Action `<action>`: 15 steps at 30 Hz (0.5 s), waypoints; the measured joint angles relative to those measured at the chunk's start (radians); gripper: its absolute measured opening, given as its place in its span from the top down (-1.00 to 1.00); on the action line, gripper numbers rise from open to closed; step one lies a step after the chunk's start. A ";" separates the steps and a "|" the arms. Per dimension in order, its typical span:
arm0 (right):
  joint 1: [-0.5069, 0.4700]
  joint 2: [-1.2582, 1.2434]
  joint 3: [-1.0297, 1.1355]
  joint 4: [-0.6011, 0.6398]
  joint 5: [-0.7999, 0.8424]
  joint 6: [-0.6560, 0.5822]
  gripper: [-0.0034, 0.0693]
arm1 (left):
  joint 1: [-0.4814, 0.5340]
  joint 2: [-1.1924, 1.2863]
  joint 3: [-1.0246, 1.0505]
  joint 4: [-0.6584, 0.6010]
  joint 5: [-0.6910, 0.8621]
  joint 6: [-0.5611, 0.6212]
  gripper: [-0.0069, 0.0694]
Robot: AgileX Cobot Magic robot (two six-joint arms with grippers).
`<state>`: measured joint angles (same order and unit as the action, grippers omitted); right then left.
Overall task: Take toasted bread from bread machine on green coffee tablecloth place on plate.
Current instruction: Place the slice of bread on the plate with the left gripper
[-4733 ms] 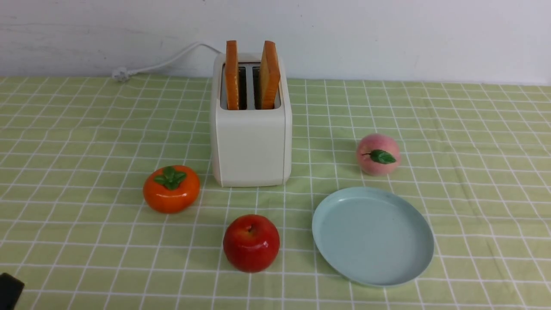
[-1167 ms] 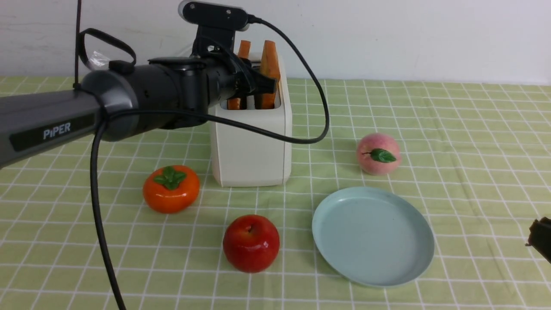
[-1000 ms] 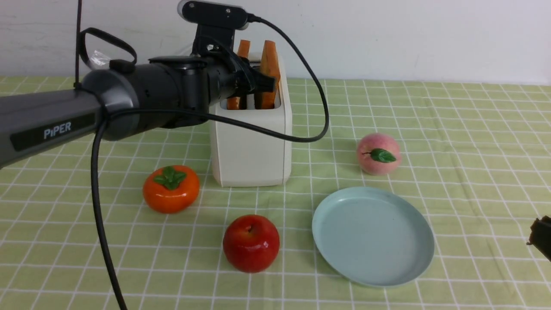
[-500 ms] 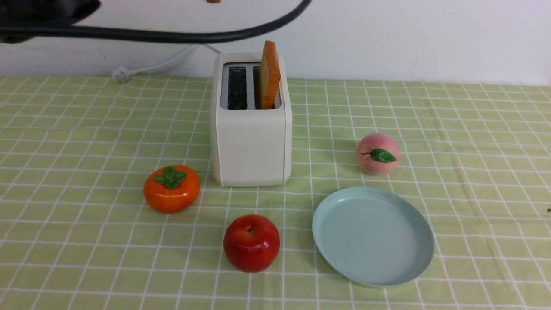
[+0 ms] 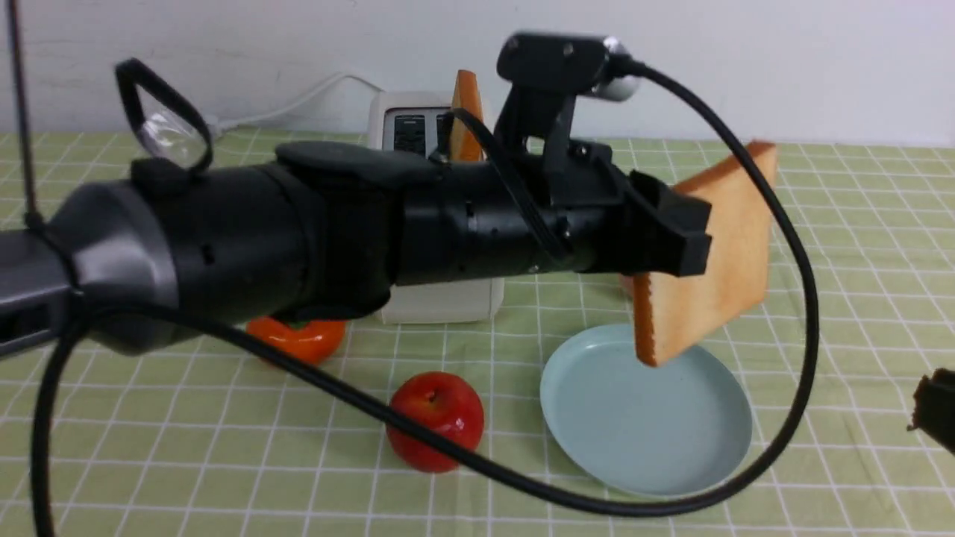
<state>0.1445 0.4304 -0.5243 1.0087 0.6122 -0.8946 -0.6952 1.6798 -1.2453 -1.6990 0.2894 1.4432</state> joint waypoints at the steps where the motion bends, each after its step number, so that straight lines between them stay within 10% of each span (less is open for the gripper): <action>1: 0.000 0.000 0.000 -0.011 0.009 0.013 0.79 | 0.001 0.007 0.000 0.003 0.000 -0.013 0.54; 15: 0.000 -0.001 -0.108 -0.563 0.247 0.521 0.78 | 0.003 0.184 -0.001 0.120 0.083 -0.203 0.54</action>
<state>0.1445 0.4294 -0.6325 0.4457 0.8593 -0.3735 -0.6927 1.8638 -1.2464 -1.5790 0.3723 1.2407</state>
